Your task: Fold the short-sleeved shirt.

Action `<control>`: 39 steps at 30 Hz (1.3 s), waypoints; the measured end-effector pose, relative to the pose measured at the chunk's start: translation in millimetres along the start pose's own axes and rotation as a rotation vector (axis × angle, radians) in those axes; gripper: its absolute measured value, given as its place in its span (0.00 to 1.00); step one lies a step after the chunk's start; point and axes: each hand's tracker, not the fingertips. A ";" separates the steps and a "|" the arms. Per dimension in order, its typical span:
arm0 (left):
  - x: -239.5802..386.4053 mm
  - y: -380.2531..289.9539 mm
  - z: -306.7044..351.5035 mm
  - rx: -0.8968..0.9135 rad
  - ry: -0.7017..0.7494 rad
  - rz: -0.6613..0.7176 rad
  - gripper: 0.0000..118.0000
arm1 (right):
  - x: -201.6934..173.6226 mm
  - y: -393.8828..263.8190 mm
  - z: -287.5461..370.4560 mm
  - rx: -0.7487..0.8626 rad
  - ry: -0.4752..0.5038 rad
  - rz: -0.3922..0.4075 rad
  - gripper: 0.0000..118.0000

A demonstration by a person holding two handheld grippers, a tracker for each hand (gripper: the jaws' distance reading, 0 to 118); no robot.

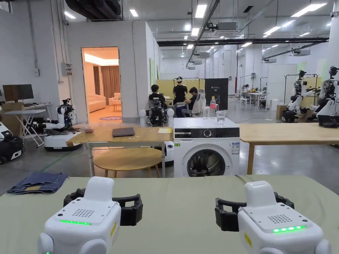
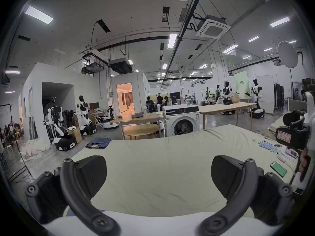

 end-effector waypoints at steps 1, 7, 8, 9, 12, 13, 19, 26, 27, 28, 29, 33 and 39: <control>0.3 0.2 0.3 0.000 -0.001 0.000 1.00 | -1.8 1.1 -0.8 -0.010 -0.016 -0.006 0.94; -0.1 1.5 3.0 0.008 0.000 0.008 1.00 | -3.1 5.1 2.5 -0.022 -0.050 -0.046 0.94; -1.9 0.8 1.8 0.011 0.001 0.009 1.00 | -3.1 6.4 2.8 -0.034 -0.045 -0.056 0.94; -2.1 0.9 1.9 0.014 0.004 0.010 1.00 | -3.4 7.2 2.6 -0.045 -0.044 -0.062 0.94; -2.5 0.9 2.5 0.018 0.008 0.013 1.00 | -3.9 8.4 4.1 -0.059 -0.039 -0.065 0.94; -2.6 0.9 2.6 0.017 0.007 0.015 1.00 | -4.3 8.6 4.5 -0.060 -0.039 -0.065 0.94; -1.5 0.0 3.6 0.015 0.003 0.020 1.00 | -4.8 10.9 2.9 -0.086 -0.057 -0.077 0.94; -3.1 -0.6 1.7 0.017 0.002 0.027 1.00 | -0.9 11.0 4.4 -0.072 -0.039 -0.084 0.94; -3.0 -0.5 1.5 0.017 0.002 0.027 1.00 | -0.9 11.2 4.0 -0.074 -0.035 -0.087 0.94; -3.4 -0.7 1.0 0.017 0.002 0.026 1.00 | -0.6 11.1 3.9 -0.074 -0.033 -0.090 0.94; -3.4 -0.7 0.9 0.018 0.002 0.026 1.00 | -0.3 11.0 3.8 -0.071 -0.032 -0.092 0.94; -2.2 -0.3 2.7 0.019 0.002 0.027 1.00 | 2.9 8.6 1.6 -0.063 -0.027 -0.090 0.94; -1.8 -1.3 4.3 0.015 0.004 0.034 1.00 | 3.1 8.2 4.4 -0.038 -0.049 -0.096 0.94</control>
